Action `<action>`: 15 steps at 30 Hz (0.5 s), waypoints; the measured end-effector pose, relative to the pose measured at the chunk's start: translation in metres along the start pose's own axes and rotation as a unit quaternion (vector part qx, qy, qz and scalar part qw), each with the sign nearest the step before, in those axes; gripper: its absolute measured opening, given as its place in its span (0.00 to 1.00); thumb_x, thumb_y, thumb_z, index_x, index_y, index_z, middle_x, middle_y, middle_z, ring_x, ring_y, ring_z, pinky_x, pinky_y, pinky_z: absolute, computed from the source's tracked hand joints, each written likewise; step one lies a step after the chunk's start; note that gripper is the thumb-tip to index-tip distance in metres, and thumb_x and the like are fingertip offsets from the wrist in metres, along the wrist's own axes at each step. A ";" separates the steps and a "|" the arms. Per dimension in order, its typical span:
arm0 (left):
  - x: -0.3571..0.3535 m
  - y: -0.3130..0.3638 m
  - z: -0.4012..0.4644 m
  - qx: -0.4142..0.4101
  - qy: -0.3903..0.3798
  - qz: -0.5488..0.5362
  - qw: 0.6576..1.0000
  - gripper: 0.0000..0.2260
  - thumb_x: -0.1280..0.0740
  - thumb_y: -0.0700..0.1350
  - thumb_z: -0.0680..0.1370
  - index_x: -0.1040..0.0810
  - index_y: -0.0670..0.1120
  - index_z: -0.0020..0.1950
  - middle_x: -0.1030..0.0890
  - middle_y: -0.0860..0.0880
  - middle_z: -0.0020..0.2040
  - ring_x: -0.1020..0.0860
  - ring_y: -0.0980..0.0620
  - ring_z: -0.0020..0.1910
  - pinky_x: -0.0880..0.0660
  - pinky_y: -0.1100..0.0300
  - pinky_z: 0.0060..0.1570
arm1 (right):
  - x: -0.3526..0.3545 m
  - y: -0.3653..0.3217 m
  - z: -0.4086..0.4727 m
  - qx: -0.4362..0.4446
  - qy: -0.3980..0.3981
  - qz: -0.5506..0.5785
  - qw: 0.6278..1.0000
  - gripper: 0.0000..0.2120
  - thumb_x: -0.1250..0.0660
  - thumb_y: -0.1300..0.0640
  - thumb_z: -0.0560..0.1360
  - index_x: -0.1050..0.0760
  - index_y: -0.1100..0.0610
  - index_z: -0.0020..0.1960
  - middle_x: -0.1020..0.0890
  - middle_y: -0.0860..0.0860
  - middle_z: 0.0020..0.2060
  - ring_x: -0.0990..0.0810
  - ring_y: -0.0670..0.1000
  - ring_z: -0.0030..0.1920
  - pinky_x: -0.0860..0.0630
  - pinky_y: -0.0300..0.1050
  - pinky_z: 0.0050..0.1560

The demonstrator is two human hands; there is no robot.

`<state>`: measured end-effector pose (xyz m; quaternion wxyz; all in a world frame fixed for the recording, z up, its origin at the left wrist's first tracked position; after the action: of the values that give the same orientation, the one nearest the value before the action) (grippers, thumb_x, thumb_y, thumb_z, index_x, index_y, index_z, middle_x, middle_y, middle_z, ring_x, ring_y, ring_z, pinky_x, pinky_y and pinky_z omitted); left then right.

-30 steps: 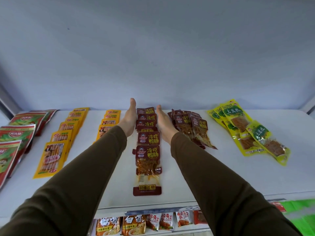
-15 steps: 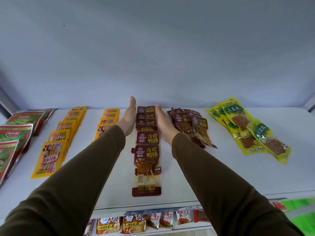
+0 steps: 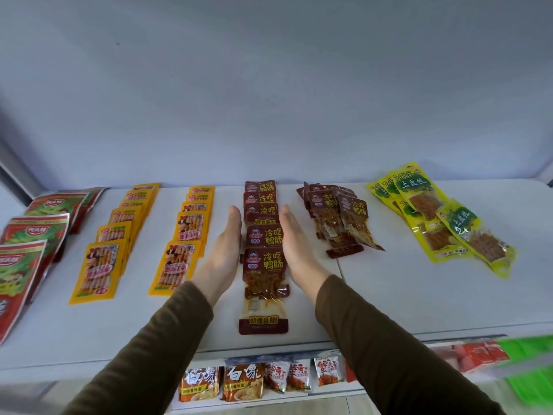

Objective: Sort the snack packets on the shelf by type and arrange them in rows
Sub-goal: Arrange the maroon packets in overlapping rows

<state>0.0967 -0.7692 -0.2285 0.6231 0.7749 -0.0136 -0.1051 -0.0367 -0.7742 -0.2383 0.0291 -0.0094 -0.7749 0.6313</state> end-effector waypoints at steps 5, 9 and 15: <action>-0.003 0.001 0.001 0.004 0.011 -0.043 0.999 0.23 0.55 0.67 0.83 0.25 0.55 0.50 0.19 0.71 0.36 0.20 0.75 0.37 0.25 0.76 0.32 | -0.004 -0.002 0.000 0.008 0.012 0.006 1.000 0.37 0.52 0.30 0.79 0.47 0.45 0.83 0.39 0.47 0.81 0.37 0.51 0.79 0.38 0.60 0.78; -0.004 -0.003 0.003 -0.002 0.009 -0.037 0.999 0.21 0.51 0.69 0.81 0.21 0.62 0.47 0.16 0.68 0.38 0.17 0.68 0.41 0.22 0.70 0.35 | -0.008 -0.001 0.002 0.015 0.019 0.015 1.000 0.33 0.52 0.34 0.82 0.46 0.47 0.83 0.38 0.48 0.81 0.37 0.51 0.79 0.39 0.58 0.79; -0.003 0.004 0.001 0.007 0.010 -0.018 1.000 0.22 0.53 0.69 0.82 0.25 0.58 0.49 0.19 0.72 0.36 0.19 0.73 0.39 0.25 0.74 0.33 | -0.008 -0.005 -0.002 0.006 0.023 0.026 0.999 0.46 0.52 0.24 0.70 0.42 0.45 0.82 0.34 0.49 0.79 0.34 0.53 0.78 0.36 0.62 0.77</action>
<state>0.0938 -0.7703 -0.2248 0.6153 0.7807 0.0060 -0.1087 -0.0283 -0.7734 -0.2337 0.0301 -0.0440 -0.7699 0.6360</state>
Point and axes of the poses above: each hand's wrist, its own z-axis towards the middle knuckle, its own x-axis out of the back of the hand, y = z × x, the point moved 3 cm from there along z, towards the middle knuckle
